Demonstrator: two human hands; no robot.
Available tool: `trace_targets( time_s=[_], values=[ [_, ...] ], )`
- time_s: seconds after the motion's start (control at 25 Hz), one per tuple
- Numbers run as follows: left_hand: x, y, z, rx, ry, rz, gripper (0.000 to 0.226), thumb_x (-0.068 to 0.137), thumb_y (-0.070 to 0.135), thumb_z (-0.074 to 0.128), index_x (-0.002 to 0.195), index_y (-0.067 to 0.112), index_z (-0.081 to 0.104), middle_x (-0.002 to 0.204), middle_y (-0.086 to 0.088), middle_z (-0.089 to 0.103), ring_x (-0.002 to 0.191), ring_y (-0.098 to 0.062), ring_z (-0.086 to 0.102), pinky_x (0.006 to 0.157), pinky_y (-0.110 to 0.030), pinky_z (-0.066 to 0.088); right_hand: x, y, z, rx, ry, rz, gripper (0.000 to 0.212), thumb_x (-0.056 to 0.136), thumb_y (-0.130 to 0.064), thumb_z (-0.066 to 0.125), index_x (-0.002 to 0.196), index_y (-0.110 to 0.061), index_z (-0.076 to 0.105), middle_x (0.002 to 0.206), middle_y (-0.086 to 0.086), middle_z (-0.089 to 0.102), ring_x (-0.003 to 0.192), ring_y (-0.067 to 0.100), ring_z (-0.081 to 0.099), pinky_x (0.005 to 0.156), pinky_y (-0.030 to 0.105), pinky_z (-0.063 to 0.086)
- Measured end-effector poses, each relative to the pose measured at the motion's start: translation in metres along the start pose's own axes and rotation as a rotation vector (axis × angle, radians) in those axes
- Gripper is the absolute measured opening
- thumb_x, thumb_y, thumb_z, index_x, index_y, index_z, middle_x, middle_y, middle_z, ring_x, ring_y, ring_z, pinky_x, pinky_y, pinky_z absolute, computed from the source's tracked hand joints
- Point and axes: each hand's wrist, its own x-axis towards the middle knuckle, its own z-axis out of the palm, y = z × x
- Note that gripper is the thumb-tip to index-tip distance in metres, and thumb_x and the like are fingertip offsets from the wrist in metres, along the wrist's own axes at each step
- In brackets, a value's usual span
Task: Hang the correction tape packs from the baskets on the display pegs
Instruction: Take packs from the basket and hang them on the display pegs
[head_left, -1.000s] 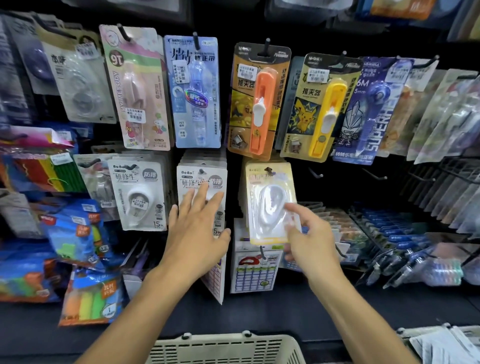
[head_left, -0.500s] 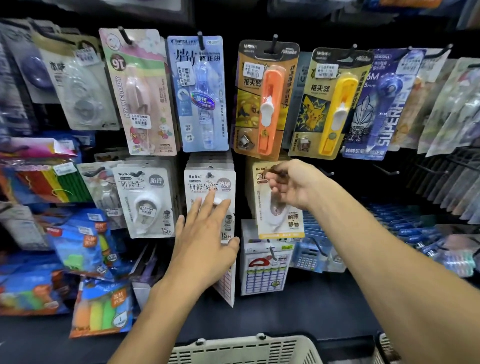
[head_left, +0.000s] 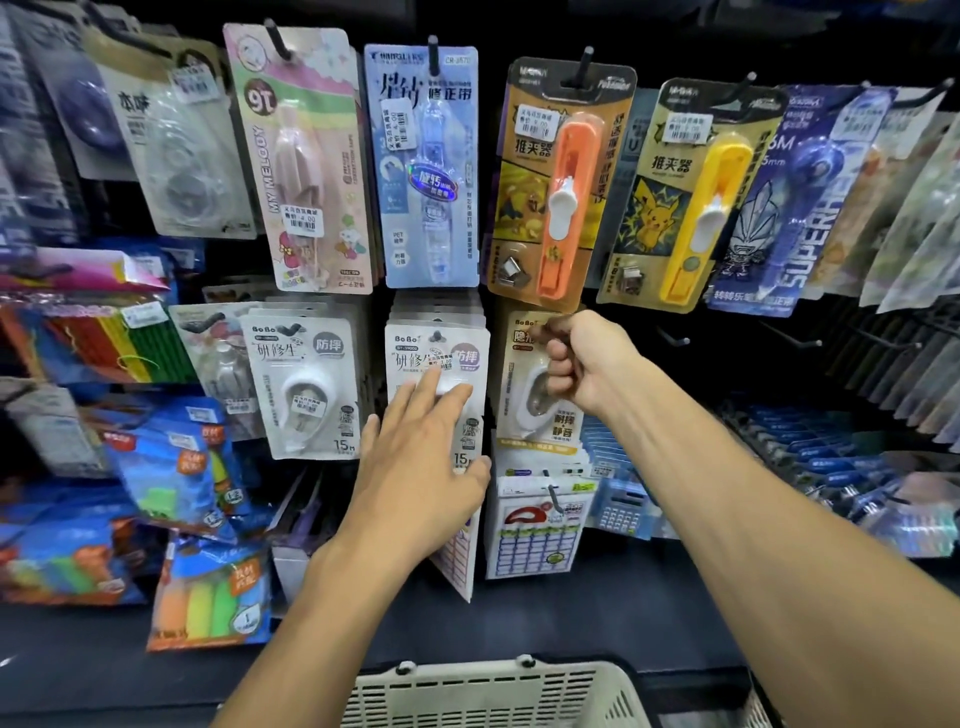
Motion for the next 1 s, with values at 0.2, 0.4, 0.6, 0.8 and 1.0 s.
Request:
trace_targets(
  time_s=[0.2, 0.4, 0.6, 0.8, 1.0],
  values=[
    [-0.018, -0.01, -0.003, -0.081, 0.102, 0.023, 0.05, 0.092, 0.029, 0.064, 0.141, 0.024, 0.053, 0.148, 0.004, 0.046, 0.134, -0.02, 0.043, 0.109, -0.032, 0.034, -0.02, 0.085, -0.041, -0.016, 0.029, -0.077, 0.045, 0.108, -0.039, 0.038, 0.094, -0.009, 0.068, 0.048, -0.002, 0.051, 0.037, 0.011, 0.037, 0.037, 0.02, 0.027],
    [-0.083, -0.053, 0.078, 0.108, -0.302, -0.049, 0.033, 0.088, 0.024, 0.062, 0.121, 0.02, 0.063, 0.121, -0.006, 0.062, 0.116, -0.029, 0.057, 0.095, -0.043, 0.05, -0.084, 0.312, -0.092, -0.518, 0.081, 0.338, 0.026, 0.103, -0.019, 0.05, 0.104, -0.001, 0.068, 0.059, 0.007, 0.062, 0.045, 0.017, 0.046, 0.041, 0.021, 0.033],
    [-0.245, -0.128, 0.196, 0.011, -0.934, -0.525, 0.041, 0.093, 0.025, 0.065, 0.133, 0.021, 0.059, 0.13, -0.006, 0.064, 0.113, -0.023, 0.063, 0.097, -0.037, 0.052, -0.14, 0.449, -0.139, -1.409, -0.571, 0.552, 0.034, 0.098, -0.021, 0.055, 0.127, -0.006, 0.063, 0.132, 0.013, 0.063, 0.114, 0.027, 0.06, 0.092, 0.033, 0.049],
    [-0.286, -0.169, 0.252, 0.085, -0.996, -0.603, 0.041, 0.091, 0.023, 0.065, 0.131, 0.02, 0.059, 0.127, -0.005, 0.066, 0.108, -0.022, 0.065, 0.09, -0.034, 0.055, -0.086, 0.47, -0.136, -1.146, -0.258, 0.44, 0.052, 0.092, -0.027, 0.067, 0.14, -0.02, 0.049, 0.133, 0.008, 0.064, 0.115, 0.026, 0.063, 0.09, 0.031, 0.05],
    [-0.25, -0.199, 0.302, -0.272, -0.654, -0.973, 0.073, 0.081, 0.017, 0.08, 0.144, 0.018, 0.044, 0.14, -0.008, 0.058, 0.112, -0.022, 0.064, 0.093, -0.044, 0.057, -0.063, 0.513, -0.111, -0.838, -0.23, 0.62, 0.063, 0.078, -0.022, 0.085, 0.13, -0.026, 0.049, 0.124, 0.0, 0.068, 0.101, 0.019, 0.068, 0.087, 0.031, 0.054]
  ],
)
